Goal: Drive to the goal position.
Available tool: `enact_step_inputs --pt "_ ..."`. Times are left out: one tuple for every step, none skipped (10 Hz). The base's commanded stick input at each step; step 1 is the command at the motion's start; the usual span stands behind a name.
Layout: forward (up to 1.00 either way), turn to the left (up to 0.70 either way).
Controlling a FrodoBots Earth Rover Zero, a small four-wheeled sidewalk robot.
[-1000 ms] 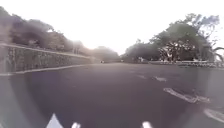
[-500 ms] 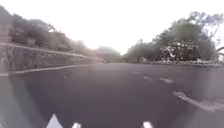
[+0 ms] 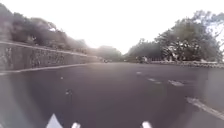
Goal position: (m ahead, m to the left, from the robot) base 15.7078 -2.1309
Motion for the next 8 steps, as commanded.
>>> enact_step_inputs --pt "0.7 0.0" --pt "0.7 0.0" --pt "0.7 0.0" --pt "0.7 0.0" --pt "0.7 0.0" --pt "0.7 0.0" --pt "0.7 0.0" --pt "0.7 -0.13"
